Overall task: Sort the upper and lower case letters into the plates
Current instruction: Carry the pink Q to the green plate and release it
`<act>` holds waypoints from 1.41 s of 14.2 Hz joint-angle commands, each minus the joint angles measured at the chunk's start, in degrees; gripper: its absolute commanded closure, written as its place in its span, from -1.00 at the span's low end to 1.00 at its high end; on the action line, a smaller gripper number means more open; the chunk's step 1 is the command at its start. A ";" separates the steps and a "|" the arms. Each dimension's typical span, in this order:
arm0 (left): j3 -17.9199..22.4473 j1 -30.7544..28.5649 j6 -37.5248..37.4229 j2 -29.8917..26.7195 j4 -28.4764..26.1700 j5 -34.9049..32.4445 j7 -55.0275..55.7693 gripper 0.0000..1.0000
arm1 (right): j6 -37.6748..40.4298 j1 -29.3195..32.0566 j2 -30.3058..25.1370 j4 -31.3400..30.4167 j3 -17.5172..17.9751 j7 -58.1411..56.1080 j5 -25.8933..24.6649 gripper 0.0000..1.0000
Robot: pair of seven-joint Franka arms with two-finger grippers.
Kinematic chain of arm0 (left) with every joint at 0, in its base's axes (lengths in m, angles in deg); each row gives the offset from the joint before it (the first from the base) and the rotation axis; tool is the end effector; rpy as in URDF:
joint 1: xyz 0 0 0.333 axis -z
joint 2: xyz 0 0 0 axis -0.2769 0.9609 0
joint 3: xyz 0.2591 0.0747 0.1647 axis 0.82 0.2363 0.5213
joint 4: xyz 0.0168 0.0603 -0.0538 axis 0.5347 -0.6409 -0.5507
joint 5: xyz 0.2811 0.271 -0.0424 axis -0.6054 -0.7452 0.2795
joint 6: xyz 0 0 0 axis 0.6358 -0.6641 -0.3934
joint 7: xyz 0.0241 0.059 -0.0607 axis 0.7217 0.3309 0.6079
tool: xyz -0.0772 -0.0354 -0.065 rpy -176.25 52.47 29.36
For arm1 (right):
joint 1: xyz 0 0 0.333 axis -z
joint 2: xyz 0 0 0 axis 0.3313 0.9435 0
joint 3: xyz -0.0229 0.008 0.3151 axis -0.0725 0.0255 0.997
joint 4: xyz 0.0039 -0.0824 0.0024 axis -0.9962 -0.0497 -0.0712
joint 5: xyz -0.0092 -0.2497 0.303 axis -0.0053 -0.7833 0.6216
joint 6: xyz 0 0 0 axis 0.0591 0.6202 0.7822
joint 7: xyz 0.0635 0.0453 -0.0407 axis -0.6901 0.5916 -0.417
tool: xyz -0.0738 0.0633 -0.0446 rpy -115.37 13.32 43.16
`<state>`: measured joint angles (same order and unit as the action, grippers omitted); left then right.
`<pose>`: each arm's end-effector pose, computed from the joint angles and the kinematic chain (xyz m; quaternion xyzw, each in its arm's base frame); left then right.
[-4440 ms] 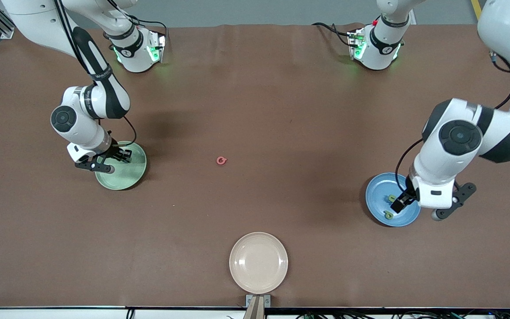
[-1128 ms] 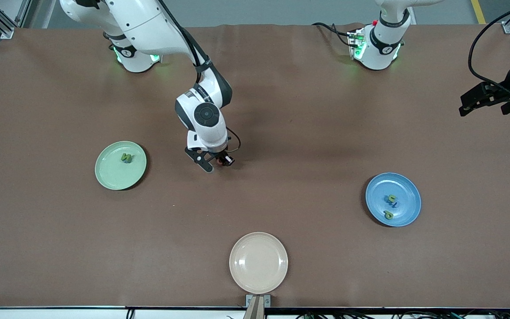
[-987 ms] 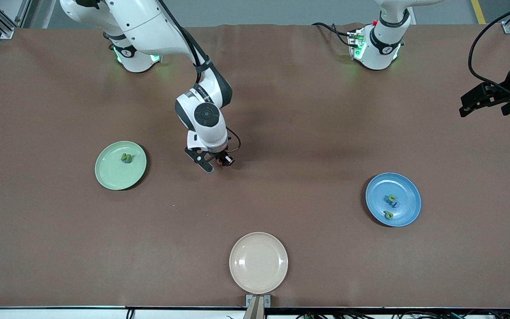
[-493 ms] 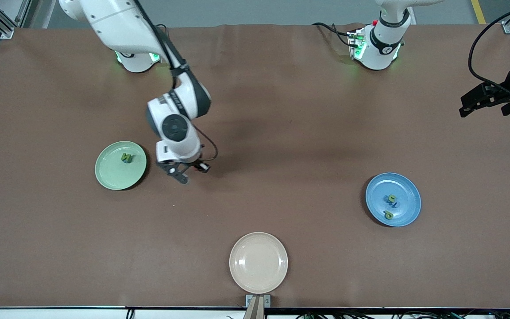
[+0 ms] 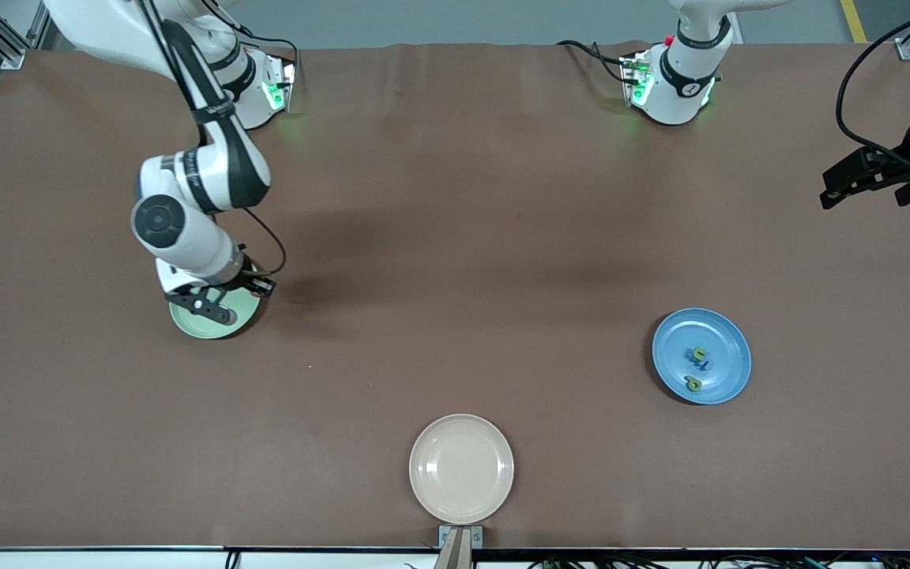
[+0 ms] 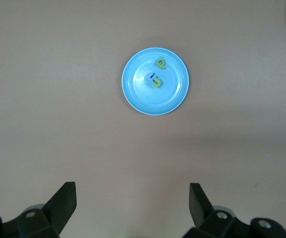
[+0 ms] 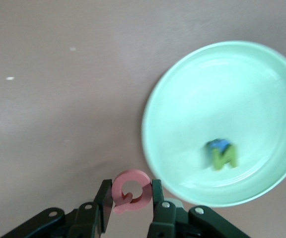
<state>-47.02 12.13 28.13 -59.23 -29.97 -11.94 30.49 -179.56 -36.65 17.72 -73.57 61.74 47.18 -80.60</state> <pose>0.5459 -0.0257 0.6415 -0.9999 -0.0073 0.0021 0.0106 0.5323 0.1053 0.2676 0.9830 -0.1797 -0.0334 0.0197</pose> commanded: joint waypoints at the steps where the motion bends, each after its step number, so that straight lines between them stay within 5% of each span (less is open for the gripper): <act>1: 0.07 0.26 0.23 -1.20 -0.51 -0.10 0.29 -1.00 | -4.38 4.55 -3.03 -6.10 1.11 -7.13 0.01 1.00; 8: 0.07 0.26 0.67 0.11 -0.15 0.51 0.37 -0.99 | -14.06 10.45 -2.41 -12.35 1.11 -16.82 0.01 1.00; 20: 0.07 0.34 3.13 1.09 -0.50 -0.01 0.55 -1.00 | -16.44 10.10 -1.45 -14.29 1.11 -16.74 0.01 0.98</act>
<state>-46.98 12.15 30.78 -57.78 -30.35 -11.94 30.49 -194.48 -27.25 16.89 -86.21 62.15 31.09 -80.60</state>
